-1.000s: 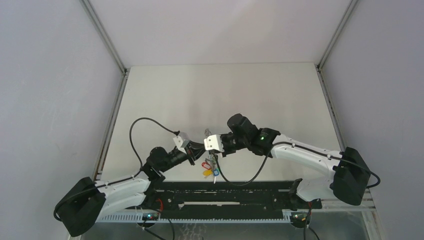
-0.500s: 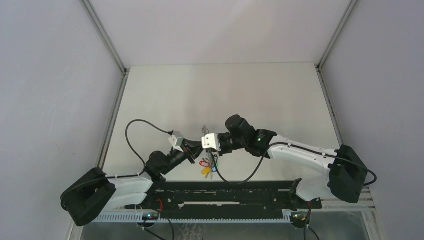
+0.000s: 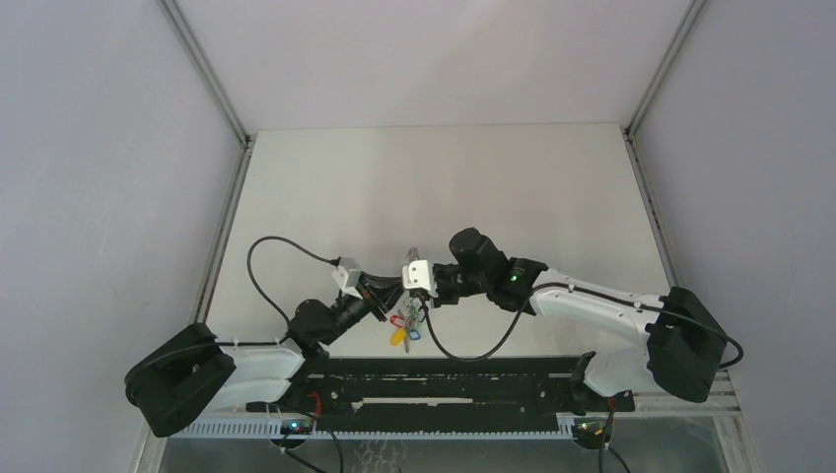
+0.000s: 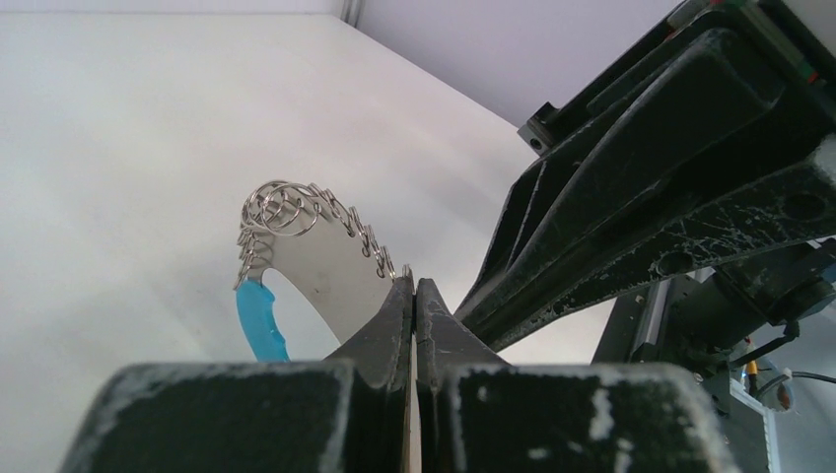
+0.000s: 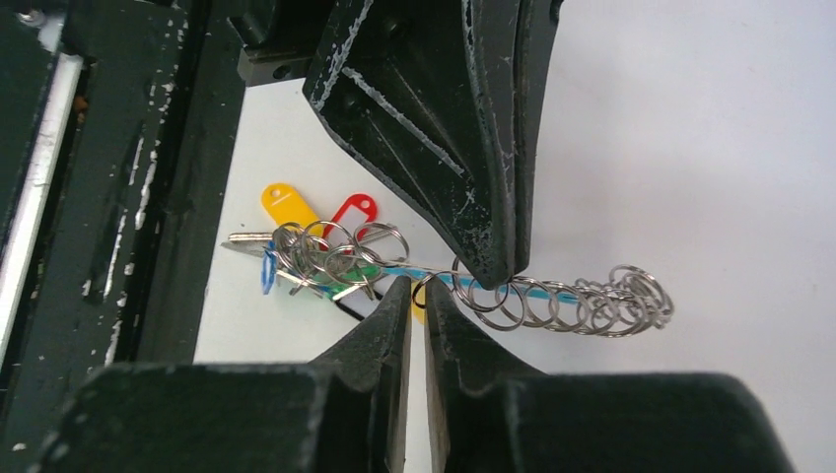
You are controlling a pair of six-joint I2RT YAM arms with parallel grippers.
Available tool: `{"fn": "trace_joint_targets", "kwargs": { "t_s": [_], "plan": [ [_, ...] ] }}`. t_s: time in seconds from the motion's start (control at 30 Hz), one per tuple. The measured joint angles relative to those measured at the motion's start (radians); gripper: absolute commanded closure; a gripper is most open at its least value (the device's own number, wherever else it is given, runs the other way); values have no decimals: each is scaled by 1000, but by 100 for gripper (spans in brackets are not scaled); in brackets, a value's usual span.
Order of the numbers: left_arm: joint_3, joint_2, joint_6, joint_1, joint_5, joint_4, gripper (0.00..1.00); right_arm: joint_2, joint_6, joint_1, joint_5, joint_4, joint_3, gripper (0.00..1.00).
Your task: Put the keys on the keyring
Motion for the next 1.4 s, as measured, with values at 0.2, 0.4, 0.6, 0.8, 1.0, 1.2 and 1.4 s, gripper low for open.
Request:
{"fn": "trace_joint_targets", "kwargs": {
  "t_s": [0.2, 0.4, 0.6, 0.8, 1.0, 1.2, 1.4],
  "plan": [
    [0, 10, 0, 0, 30, 40, 100, -32, 24, -50, -100, -21, -8, 81],
    [0, 10, 2, 1, 41, 54, 100, -90, 68, -171, -274, -47, -10, 80],
    [0, 10, 5, 1, 60, 55, 100, -92, 156, -277, -425, -15, -23, 82],
    [0, 10, 10, 1, 87, 57, 100, -36, 263, -297, -505, 75, -24, 85],
    [2, 12, 10, 1, 105, 66, 100, 19, 325, -302, -542, 139, -24, 85],
    [3, 16, 11, 1, 117, 69, 100, 71, 362, -309, -549, 193, -24, 85],
    [3, 16, 12, 1, 121, 69, 100, 97, 374, -309, -558, 216, -24, 84]
  ]
}}
